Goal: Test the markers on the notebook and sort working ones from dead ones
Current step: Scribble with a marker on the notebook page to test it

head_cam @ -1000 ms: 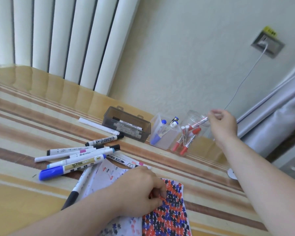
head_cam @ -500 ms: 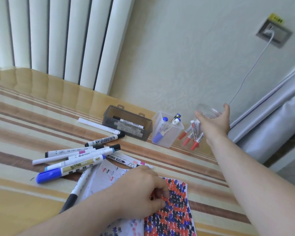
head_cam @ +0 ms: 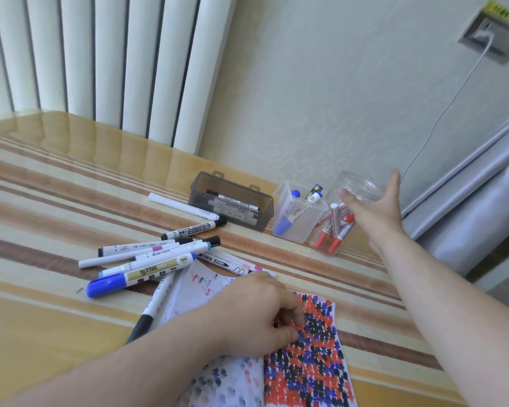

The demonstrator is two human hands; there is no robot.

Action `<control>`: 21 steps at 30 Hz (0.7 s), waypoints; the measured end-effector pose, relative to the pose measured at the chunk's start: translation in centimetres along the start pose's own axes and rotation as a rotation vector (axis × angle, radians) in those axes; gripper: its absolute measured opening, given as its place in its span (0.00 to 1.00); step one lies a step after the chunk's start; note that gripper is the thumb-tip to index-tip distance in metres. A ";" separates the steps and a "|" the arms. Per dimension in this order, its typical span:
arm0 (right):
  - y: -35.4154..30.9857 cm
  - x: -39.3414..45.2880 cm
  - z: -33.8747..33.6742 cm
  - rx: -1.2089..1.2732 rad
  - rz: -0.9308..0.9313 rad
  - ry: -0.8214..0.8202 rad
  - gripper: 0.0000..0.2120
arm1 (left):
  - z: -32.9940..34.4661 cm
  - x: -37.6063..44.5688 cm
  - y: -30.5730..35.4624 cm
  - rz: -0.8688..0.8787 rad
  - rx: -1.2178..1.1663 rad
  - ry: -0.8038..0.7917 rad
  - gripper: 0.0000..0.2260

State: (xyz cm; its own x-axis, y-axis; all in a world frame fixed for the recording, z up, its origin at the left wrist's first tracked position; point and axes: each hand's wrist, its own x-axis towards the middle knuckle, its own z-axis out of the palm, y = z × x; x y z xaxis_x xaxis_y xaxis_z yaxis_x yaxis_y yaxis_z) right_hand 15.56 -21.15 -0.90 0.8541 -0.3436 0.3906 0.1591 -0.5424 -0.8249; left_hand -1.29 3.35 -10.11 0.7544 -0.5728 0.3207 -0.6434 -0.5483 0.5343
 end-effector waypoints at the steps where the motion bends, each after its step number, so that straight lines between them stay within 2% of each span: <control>1: -0.3 -0.7 -0.4 -0.033 -0.023 0.088 0.56 | -0.1 0.0 0.1 -0.001 -0.001 -0.004 0.09; 3: -1.4 -3.3 -0.9 -0.113 -0.161 0.274 0.42 | -0.2 -0.1 0.2 -0.003 -0.011 -0.011 0.09; 4: -2.2 -5.2 -0.6 -0.131 -0.238 0.240 0.32 | -0.3 -0.1 0.3 -0.001 -0.013 -0.014 0.08; 5: -3.1 -7.1 0.2 -0.116 -0.272 0.078 0.21 | -0.3 -0.1 0.3 0.005 -0.012 -0.017 0.08; 6: -3.9 -9.0 1.3 -0.127 -0.281 -0.166 0.13 | -0.3 -0.1 0.4 0.010 -0.010 -0.019 0.08; 8: -4.4 -11.6 4.1 -0.315 -0.345 -0.613 0.06 | -0.4 -0.1 0.4 0.012 -0.008 -0.023 0.08; 10: -4.3 -12.6 6.7 -0.476 -0.401 -0.858 0.07 | -0.3 -0.2 0.5 0.009 -0.014 -0.023 0.07; 12: -4.4 -12.4 8.2 -0.567 -0.364 -0.991 0.13 | -0.3 -0.3 0.6 0.008 -0.033 -0.026 0.07; 13: -4.5 -12.2 8.5 -0.591 -0.332 -1.026 0.13 | -0.3 -0.3 0.6 0.007 -0.037 -0.030 0.07; 16: -4.3 -12.1 8.8 -0.584 -0.261 -1.067 0.06 | -0.1 -0.1 0.5 0.002 -0.026 -0.035 0.08; 21: -4.1 -12.3 8.6 -0.646 -0.285 -1.013 0.04 | -0.2 -0.1 0.6 0.005 -0.024 -0.045 0.08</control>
State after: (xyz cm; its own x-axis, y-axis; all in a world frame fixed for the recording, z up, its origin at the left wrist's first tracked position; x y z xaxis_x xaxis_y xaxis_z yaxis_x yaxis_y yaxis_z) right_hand 8.68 -8.06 -5.82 0.8733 0.4413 -0.2064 0.3738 -0.8786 -0.2971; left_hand -1.70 3.24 -9.65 0.7439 -0.6031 0.2880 -0.6437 -0.5306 0.5515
